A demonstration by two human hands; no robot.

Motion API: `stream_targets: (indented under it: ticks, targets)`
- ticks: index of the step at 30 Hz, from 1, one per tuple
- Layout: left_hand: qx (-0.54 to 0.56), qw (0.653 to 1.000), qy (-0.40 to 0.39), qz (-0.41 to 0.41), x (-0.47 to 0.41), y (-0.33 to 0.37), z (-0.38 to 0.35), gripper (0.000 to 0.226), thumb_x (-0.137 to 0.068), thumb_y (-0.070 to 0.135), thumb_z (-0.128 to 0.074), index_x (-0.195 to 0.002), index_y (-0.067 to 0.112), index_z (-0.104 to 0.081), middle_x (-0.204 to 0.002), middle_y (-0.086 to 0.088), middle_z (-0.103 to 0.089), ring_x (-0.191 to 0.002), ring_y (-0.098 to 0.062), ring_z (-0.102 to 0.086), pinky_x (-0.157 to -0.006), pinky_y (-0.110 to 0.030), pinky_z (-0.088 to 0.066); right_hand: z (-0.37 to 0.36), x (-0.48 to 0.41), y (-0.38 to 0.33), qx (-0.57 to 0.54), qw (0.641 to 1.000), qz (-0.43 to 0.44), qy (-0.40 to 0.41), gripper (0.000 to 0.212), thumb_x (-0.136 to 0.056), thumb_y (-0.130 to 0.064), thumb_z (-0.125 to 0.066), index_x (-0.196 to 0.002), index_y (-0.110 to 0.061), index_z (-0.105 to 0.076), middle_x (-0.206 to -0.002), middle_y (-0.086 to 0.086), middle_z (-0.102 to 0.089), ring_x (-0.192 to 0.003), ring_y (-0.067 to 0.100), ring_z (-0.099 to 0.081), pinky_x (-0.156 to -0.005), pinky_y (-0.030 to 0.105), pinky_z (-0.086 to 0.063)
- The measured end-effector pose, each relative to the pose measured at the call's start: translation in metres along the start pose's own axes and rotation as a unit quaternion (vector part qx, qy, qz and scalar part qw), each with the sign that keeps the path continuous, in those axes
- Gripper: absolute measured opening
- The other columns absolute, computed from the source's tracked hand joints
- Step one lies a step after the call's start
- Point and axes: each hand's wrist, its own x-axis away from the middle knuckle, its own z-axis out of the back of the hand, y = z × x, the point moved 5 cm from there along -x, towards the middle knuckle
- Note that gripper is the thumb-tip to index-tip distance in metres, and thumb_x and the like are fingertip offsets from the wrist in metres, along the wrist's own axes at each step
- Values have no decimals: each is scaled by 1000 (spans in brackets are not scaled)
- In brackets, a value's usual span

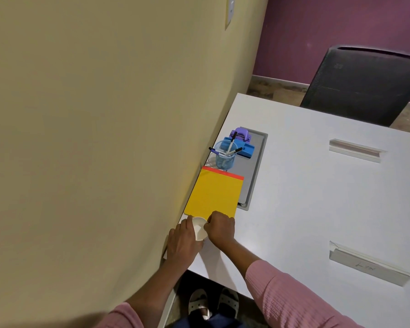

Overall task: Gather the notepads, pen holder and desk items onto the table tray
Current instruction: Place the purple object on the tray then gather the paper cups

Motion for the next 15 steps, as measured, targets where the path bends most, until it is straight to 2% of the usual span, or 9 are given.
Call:
stream_targets:
  ticks: [7, 15]
  targets:
    - [16, 1000, -5, -5, -1, -2, -1, 89, -75, 58, -69, -143, 18, -29, -140, 0, -48, -123, -18, -48, -94, -34, -37, 3, 2, 1, -6, 1000, 7, -19, 15, -86, -19, -53, -90, -8, -64, -94, 11, -68, -90, 30, -59, -84, 37, -37]
    - [57, 998, 21, -17, 2, -7, 4, 94, -68, 52, -79, -141, 13, -35, -139, -6, -51, -122, -23, -51, -94, -35, -40, 12, 8, -9, -22, 999, 21, -34, 20, -86, -20, -55, -95, -7, -66, -100, 12, -69, -93, 30, -60, -84, 36, -42]
